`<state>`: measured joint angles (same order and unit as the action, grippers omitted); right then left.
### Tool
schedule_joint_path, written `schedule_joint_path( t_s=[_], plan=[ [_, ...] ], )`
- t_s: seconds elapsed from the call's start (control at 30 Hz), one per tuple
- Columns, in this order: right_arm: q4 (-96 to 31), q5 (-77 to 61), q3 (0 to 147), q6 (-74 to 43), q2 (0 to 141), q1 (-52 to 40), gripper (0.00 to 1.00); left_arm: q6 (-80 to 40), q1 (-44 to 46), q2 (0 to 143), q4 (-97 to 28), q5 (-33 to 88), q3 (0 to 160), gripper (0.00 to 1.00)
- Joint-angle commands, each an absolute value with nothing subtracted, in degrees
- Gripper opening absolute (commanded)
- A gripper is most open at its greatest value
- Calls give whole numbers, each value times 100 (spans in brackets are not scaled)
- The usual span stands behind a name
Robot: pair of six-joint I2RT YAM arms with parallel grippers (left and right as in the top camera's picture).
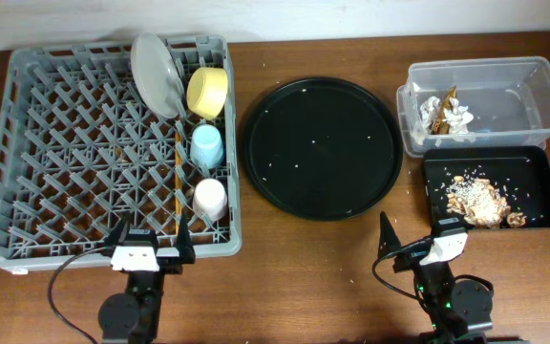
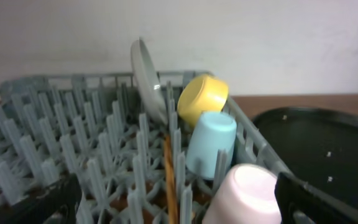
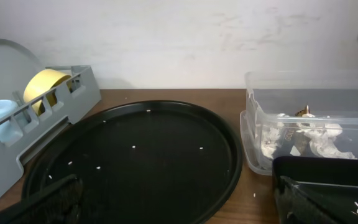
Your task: Sort waste into correct bins and load items into the dishwasher rack
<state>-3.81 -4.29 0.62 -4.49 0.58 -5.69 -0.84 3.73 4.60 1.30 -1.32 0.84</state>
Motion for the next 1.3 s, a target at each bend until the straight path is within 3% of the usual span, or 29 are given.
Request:
schedule_joint_path(
  t_s=[0.0,1.27],
  plan=[
    [-408,-401,32,-489,21,-602,98,-34,346,132,-497,-255,49,99],
    [-408,-401,32,-489,19,-602,98,-36,368,30,-480,-80,51,99]
  ],
)
